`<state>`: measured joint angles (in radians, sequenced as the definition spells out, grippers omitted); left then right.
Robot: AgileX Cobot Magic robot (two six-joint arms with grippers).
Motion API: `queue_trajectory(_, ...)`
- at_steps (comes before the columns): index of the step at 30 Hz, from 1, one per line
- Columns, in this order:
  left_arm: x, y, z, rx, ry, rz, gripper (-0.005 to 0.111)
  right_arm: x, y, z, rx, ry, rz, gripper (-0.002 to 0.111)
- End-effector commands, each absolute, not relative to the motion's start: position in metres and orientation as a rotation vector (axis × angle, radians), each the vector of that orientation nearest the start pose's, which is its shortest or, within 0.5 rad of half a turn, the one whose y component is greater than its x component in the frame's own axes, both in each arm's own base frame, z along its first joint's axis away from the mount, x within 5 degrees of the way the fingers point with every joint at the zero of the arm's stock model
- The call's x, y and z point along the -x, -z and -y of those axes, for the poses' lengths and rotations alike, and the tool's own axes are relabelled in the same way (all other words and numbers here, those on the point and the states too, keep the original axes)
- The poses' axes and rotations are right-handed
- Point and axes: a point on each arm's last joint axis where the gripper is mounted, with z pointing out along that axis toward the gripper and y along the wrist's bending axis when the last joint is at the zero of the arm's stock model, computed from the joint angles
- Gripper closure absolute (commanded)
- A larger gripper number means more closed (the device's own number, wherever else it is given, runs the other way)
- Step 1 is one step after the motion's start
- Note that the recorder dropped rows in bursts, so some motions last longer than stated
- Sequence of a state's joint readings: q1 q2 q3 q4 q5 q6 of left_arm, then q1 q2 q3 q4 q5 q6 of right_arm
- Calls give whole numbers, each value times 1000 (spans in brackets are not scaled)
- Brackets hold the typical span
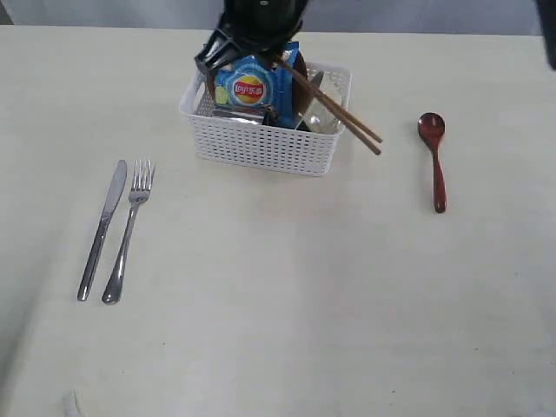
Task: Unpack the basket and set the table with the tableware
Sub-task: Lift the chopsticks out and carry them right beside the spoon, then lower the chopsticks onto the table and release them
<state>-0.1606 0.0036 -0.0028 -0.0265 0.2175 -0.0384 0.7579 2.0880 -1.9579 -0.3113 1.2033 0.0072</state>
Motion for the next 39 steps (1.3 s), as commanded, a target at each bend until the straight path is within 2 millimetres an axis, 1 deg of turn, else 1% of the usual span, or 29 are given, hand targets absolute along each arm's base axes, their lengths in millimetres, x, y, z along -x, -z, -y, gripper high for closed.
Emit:
queue_trajectory(1,-55,-194,10,-85,177,-1696,107,-354,-292,-240,884,260,-2512,109)
queue_trajectory(5,-55,-194,10,-85,177,-1696,107,-364,-300,-184,647,257,-2562,109)
queue_trajectory(6,-55,-194,10,-85,177,-1696,107,-367,-298,-168,571,269,-2595,109)
queue_trajectory(8,-55,-194,10,-85,177,-1696,107,-375,-288,-134,414,281,-2685,109)
queue_trajectory(10,-55,-194,10,-85,177,-1696,107,-381,-266,-104,275,264,-2781,109)
queue_trajectory(12,-55,-194,10,-85,177,-1696,107,-388,-240,-74,131,195,-2848,109)
queue_trajectory(15,-55,-194,10,-85,177,-1696,107,-396,-205,-40,-35,104,-2869,109)
queue_trajectory(17,-55,-194,10,-85,177,-1696,107,-399,-188,-24,-97,93,-2865,109)
queue_trajectory(19,-55,-194,10,-85,177,-1696,107,-401,-173,-16,-124,92,-2873,109)
queue_trajectory(28,-55,-194,10,-85,177,-1696,107,-410,-126,-17,-112,97,-2925,109)
queue_trajectory(33,-55,-194,10,-85,177,-1696,107,-410,-103,-17,-111,106,-2976,108)
queue_trajectory(35,-55,-194,10,-85,177,-1696,107,-410,-99,-17,-112,105,-2985,108)
queue_trajectory(36,-55,-194,10,-85,177,-1696,107,-410,-96,-17,-114,104,-2992,107)
queue_trajectory(38,-55,-194,10,-85,177,-1696,107,-410,-95,-17,-113,100,-2991,99)
queue_trajectory(39,-55,-194,10,-85,177,-1696,107,-410,-95,-17,-115,97,-2988,91)
